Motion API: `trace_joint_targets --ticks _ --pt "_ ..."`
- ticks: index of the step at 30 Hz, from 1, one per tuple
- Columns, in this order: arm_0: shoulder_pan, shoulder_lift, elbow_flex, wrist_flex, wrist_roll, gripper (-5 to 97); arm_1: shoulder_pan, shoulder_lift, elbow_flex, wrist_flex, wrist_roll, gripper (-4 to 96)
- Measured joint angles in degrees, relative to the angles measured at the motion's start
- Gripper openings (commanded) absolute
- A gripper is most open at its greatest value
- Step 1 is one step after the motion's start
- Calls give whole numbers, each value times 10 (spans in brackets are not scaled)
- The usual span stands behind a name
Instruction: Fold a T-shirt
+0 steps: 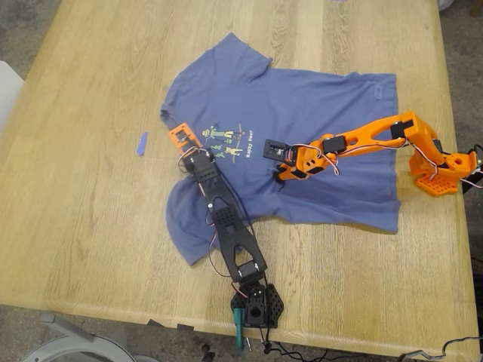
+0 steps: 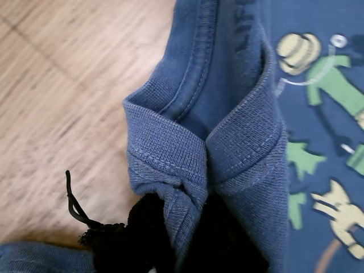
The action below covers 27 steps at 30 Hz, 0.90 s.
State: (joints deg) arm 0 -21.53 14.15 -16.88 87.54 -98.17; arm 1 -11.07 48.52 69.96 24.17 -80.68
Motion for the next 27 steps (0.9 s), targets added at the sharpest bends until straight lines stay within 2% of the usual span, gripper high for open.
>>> trace_joint_targets --ticks 7,16,27 --pt "30 35 0 2 0 0 45 29 -3 -2 4 1" --pt "66 118 0 2 2 0 109 99 82 -51 7 1" --pt "192 133 0 -3 3 0 185 143 104 -63 12 1"
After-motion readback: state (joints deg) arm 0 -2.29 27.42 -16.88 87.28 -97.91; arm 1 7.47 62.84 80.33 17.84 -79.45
